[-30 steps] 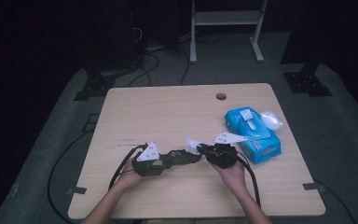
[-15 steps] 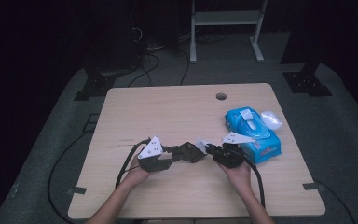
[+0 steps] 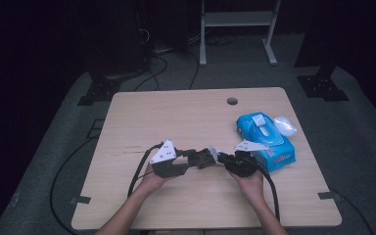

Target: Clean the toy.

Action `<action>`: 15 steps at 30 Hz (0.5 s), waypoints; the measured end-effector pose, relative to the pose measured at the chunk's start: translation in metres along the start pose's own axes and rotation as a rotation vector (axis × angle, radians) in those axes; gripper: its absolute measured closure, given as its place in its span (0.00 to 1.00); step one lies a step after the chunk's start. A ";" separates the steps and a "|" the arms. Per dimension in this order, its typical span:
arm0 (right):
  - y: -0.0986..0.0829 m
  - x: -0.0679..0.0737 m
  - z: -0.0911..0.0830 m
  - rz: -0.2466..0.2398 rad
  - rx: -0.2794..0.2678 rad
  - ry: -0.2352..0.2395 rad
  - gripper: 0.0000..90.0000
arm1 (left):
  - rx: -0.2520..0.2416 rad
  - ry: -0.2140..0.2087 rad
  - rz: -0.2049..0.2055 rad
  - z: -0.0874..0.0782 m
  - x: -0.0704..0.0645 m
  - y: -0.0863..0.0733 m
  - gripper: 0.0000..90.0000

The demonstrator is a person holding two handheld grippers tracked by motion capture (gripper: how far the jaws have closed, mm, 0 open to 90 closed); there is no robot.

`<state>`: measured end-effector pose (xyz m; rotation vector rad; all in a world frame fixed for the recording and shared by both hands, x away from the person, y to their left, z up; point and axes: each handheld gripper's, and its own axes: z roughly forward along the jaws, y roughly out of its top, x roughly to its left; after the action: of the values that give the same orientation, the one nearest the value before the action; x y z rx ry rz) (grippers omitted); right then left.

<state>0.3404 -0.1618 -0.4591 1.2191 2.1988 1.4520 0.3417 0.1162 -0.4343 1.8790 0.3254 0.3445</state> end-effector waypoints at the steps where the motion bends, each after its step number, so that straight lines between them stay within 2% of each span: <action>1: 0.000 0.000 0.000 0.004 0.000 -0.002 0.91 | -0.003 0.002 0.005 0.001 -0.001 0.001 0.70; 7: 0.003 -0.003 -0.003 0.007 -0.003 0.019 0.91 | -0.015 0.012 0.023 0.004 -0.003 0.006 0.72; 10: 0.013 -0.002 -0.010 0.011 -0.042 0.048 0.91 | -0.012 0.019 0.030 0.006 -0.005 0.007 0.72; 15: 0.042 0.009 -0.030 -0.016 -0.122 0.105 0.91 | -0.005 0.025 0.039 0.008 -0.006 0.010 0.72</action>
<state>0.3386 -0.1677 -0.4076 1.1064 2.1446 1.6523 0.3401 0.1038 -0.4279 1.8795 0.3053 0.3948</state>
